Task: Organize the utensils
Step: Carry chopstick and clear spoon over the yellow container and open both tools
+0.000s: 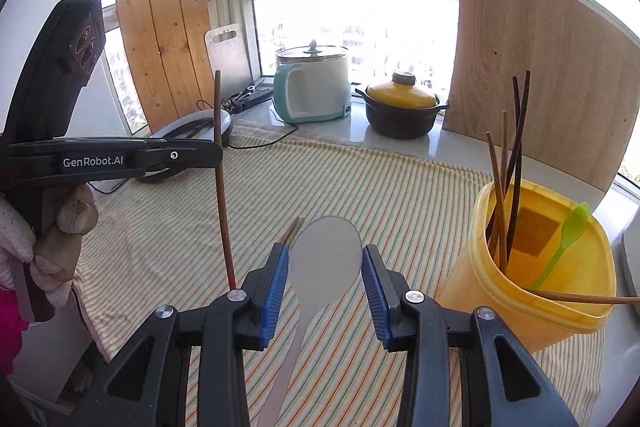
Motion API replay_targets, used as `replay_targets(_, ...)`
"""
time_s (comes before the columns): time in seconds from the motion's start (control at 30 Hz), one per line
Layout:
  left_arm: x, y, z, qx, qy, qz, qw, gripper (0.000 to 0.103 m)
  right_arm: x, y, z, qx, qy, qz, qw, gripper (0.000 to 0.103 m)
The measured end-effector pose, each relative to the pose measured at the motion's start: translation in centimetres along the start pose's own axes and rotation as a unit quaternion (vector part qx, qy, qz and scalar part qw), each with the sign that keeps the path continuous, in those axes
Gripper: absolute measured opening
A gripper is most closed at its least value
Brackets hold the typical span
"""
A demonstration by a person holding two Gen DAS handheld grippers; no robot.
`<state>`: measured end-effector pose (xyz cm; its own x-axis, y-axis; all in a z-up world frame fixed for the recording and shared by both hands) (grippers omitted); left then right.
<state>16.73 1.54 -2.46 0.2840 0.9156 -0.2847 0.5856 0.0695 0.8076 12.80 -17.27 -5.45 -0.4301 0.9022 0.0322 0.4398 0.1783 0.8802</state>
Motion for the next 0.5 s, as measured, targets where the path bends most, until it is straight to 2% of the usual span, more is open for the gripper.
replay_targets(0.5,-5.3,3.8,-3.1,-0.052,-0.059,0.016,0.9968,0.003,-4.2,4.4,-4.0,-0.069,-0.036,0.024,0.997,0.038)
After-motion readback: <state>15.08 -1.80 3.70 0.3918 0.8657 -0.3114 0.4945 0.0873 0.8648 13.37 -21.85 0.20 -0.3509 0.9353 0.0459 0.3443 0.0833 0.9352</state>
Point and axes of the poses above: each gripper's, at about its wrist camera, not at the fingertips, and z roughly the way its jaws point, x to its left, y to its top, the point moved 4 cm from there along z, roughly the way its jaws point, and after that the axes turned 12 degrees about -x, right-handed, at the moved point
